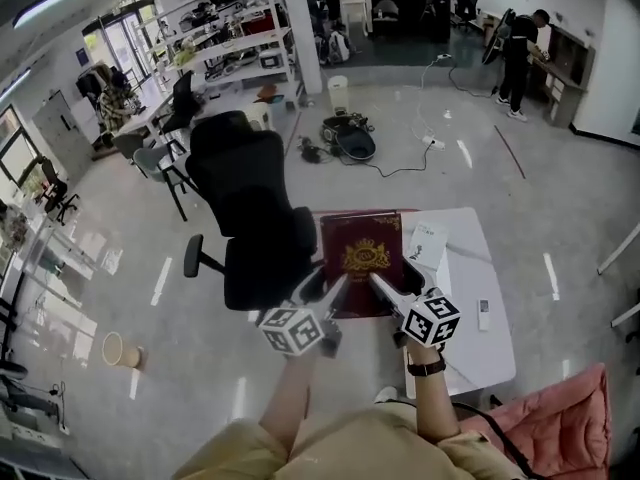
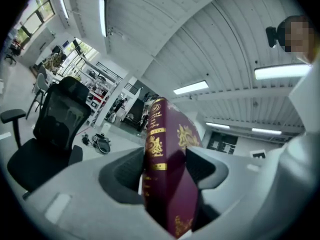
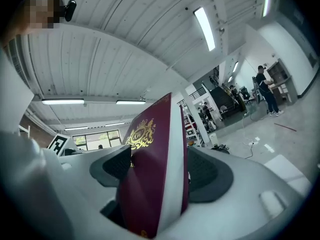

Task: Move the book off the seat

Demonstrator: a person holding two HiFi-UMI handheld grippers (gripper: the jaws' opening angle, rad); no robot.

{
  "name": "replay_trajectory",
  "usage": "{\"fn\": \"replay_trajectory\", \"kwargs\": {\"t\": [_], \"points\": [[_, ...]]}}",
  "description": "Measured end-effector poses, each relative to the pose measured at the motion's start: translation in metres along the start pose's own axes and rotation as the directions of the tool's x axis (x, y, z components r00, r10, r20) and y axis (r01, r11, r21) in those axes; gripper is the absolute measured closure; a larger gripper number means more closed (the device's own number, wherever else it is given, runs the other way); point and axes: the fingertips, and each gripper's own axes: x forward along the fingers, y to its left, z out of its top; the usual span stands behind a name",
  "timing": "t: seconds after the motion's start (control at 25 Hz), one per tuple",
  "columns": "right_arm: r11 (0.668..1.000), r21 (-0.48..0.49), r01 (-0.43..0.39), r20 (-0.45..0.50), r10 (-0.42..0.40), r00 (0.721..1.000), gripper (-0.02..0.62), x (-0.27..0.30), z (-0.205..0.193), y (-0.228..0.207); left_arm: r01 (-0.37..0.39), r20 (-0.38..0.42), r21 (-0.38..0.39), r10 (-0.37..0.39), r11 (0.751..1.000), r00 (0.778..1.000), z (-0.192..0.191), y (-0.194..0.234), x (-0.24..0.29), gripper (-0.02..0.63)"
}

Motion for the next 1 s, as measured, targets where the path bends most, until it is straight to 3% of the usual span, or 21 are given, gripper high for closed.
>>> {"fn": "replay_trajectory", "kwargs": {"t": [0.24, 0.32, 0.4, 0.64, 0.68, 0.8, 1.0], "points": [[0.981, 0.096, 0.168, 0.07, -0.175, 0.982, 0.255, -0.055, 0.005, -0.115, 0.13, -0.147, 0.021, -0.126, 0.991, 0.981, -0.056, -0.04, 0.11, 0.356], [0.958, 0.148, 0.247, 0.08, -0.26, 0.962, 0.255, -0.084, -0.005, -0.151, 0.191, -0.227, 0.015, -0.183, 0.981, 0.957, -0.087, -0.057, 0.143, 0.356], [0.919, 0.205, 0.336, 0.085, -0.359, 0.929, 0.256, -0.123, -0.015, -0.182, 0.27, -0.326, 0.007, -0.253, 0.963, 0.911, -0.123, -0.082, 0.171, 0.356], [0.755, 0.371, 0.541, 0.096, -0.61, 0.786, 0.258, -0.229, -0.047, -0.259, 0.448, -0.541, -0.063, -0.408, 0.892, 0.735, -0.224, -0.152, 0.239, 0.354], [0.716, 0.403, 0.57, 0.094, -0.652, 0.752, 0.258, -0.245, -0.058, -0.267, 0.479, -0.578, -0.08, -0.432, 0.874, 0.692, -0.242, -0.161, 0.246, 0.354], [0.581, 0.494, 0.646, 0.078, -0.77, 0.633, 0.258, -0.297, -0.093, -0.276, 0.569, -0.681, -0.145, -0.499, 0.81, 0.536, -0.298, -0.191, 0.252, 0.356], [0.383, 0.613, 0.691, 0.033, -0.886, 0.463, 0.258, -0.36, -0.154, -0.279, 0.643, -0.791, -0.237, -0.528, 0.729, 0.308, -0.382, -0.221, 0.244, 0.356]]}}
